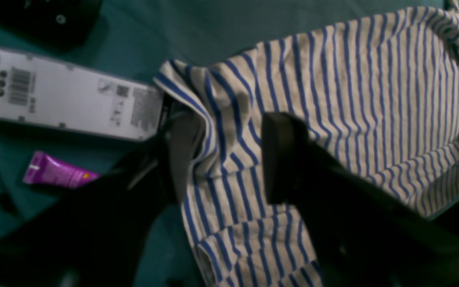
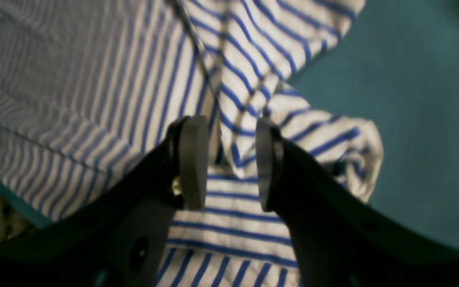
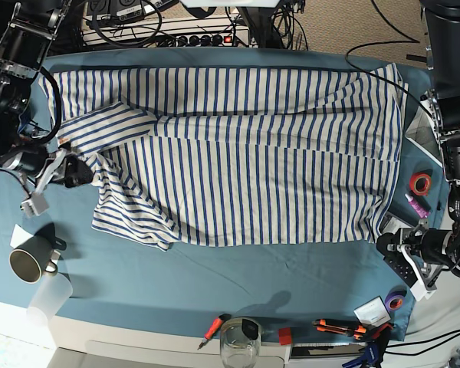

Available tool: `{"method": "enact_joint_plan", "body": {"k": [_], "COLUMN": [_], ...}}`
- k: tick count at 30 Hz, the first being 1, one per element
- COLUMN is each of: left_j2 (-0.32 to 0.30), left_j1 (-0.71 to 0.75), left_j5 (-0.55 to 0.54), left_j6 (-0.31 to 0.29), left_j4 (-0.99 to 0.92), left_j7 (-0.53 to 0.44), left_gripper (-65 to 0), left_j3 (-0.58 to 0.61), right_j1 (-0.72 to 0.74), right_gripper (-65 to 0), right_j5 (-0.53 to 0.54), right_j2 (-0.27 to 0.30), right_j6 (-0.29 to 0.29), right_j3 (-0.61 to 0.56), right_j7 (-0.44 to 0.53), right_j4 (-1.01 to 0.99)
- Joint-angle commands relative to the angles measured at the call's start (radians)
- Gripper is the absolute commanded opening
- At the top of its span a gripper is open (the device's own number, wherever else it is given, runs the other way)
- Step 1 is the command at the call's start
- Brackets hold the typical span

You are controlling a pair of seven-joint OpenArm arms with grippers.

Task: Fold the T-shirt properly
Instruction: 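Grasp the sleeve near the right gripper and fold it inward over the shirt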

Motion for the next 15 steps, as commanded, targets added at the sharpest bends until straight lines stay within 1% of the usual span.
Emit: {"method": "enact_joint_plan", "body": {"k": [1, 4, 5, 7, 8, 10, 13, 15], "left_j2": [-0.017, -0.017, -0.016, -0.016, -0.017, -0.016, -0.017, -0.017], "left_j1": [-0.035, -0.035, -0.035, -0.035, -0.035, -0.035, -0.035, -0.035], "left_j5": [-0.017, -0.018, -0.018, -0.018, -0.018, -0.018, -0.018, -0.018], "left_j6": [-0.003, -0.003, -0.003, -0.003, -0.003, -0.003, -0.003, -0.003], "left_j4": [0.015, 0.015, 0.015, 0.015, 0.015, 0.015, 0.015, 0.015], "left_j7": [-0.005, -0.005, -0.005, -0.009, -0.009, -0.009, -0.008, -0.008], "left_gripper": [-38.2, -38.2, -38.2, -38.2, -38.2, -38.2, -38.2, -38.2], "left_j3": [-0.005, -0.005, -0.005, -0.005, -0.005, -0.005, -0.005, -0.005], "right_j1": [0.032, 0.074, 0.087, 0.104, 0.11, 0.125, 0.167, 0.201], "right_gripper": [-44.4, -44.4, -44.4, -44.4, -44.4, -44.4, -44.3, -42.6], "right_j5": [0.004, -0.12, -0.175, -0.29, -0.325, -0.35, -0.368, -0.397], "right_j2": [0.021, 0.02, 0.021, 0.022, 0.02, 0.019, 0.019, 0.019], "right_j6": [-0.001, -0.004, -0.016, -0.053, -0.069, -0.085, -0.084, -0.084], "right_j3": [0.032, 0.097, 0.11, 0.112, 0.109, 0.097, 0.065, 0.039], "right_j7": [0.021, 0.021, 0.029, 0.111, 0.147, 0.177, 0.178, 0.197], "right_j4": [0.03, 0.04, 0.033, 0.005, -0.018, -0.074, -0.169, -0.237]}}
